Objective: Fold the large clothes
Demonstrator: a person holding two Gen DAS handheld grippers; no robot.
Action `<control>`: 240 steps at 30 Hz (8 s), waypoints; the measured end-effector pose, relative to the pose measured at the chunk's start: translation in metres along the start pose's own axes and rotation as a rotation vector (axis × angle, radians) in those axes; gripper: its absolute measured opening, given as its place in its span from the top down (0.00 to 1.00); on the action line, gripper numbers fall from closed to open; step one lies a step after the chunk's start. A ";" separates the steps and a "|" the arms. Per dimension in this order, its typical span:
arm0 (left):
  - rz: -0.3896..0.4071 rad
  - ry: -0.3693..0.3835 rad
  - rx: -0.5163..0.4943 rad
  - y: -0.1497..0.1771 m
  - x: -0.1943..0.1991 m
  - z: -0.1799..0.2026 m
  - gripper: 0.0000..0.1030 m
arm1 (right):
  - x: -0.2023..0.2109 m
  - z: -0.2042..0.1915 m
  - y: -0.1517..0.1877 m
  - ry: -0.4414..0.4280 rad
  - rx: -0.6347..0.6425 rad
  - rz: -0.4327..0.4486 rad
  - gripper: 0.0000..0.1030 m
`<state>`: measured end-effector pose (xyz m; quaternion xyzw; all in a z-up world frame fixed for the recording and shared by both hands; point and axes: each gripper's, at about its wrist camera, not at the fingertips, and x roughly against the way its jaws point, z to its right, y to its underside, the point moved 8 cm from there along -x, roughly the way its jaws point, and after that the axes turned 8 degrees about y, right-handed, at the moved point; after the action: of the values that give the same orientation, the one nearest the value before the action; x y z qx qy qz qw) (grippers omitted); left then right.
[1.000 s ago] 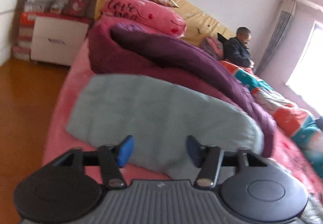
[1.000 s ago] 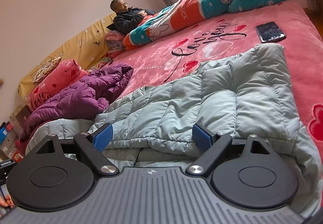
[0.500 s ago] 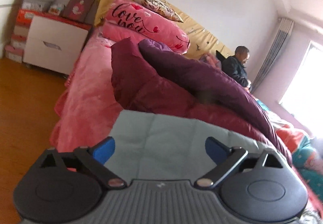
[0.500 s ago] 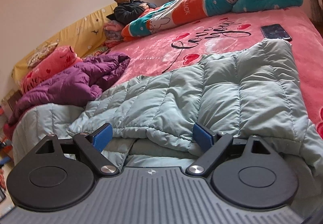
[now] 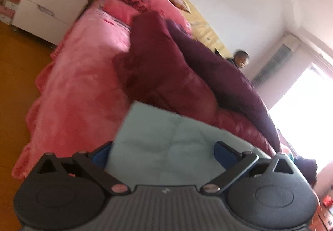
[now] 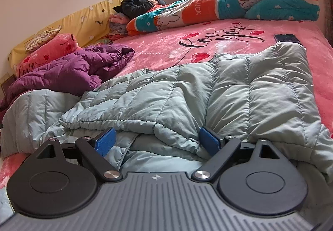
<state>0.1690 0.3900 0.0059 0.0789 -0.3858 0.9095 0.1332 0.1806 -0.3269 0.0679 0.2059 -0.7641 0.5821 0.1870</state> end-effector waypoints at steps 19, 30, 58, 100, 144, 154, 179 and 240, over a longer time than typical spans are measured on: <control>-0.010 0.043 -0.012 0.027 0.027 0.056 0.88 | 0.000 -0.001 -0.002 -0.022 -0.020 0.001 0.00; 0.071 0.091 -0.068 0.014 0.076 0.121 0.89 | 0.008 -0.001 -0.012 -0.063 -0.087 0.024 0.00; -0.160 0.470 -0.238 0.083 -0.011 0.393 0.89 | 0.017 0.071 -0.050 -0.087 -0.338 0.139 0.00; -0.463 0.220 -0.654 0.235 -0.092 0.340 0.25 | 0.006 0.105 -0.060 -0.117 -0.324 0.122 0.09; -0.386 0.159 -0.623 0.228 -0.135 0.328 0.24 | -0.005 0.066 -0.062 0.027 -0.071 0.175 0.31; -0.395 0.103 -0.725 0.255 -0.162 0.313 0.23 | -0.056 0.079 -0.050 0.190 0.040 0.011 0.36; -0.400 0.159 -0.702 0.265 -0.138 0.363 0.15 | -0.058 0.066 -0.061 0.201 0.069 0.098 0.06; -0.466 0.035 -0.588 0.193 0.111 0.220 0.05 | 0.134 0.113 0.058 0.022 -0.238 -0.288 0.00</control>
<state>0.0133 0.1221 0.0537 0.1073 -0.6000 0.7062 0.3602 0.0311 -0.4351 0.0631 0.2831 -0.7881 0.4571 0.2995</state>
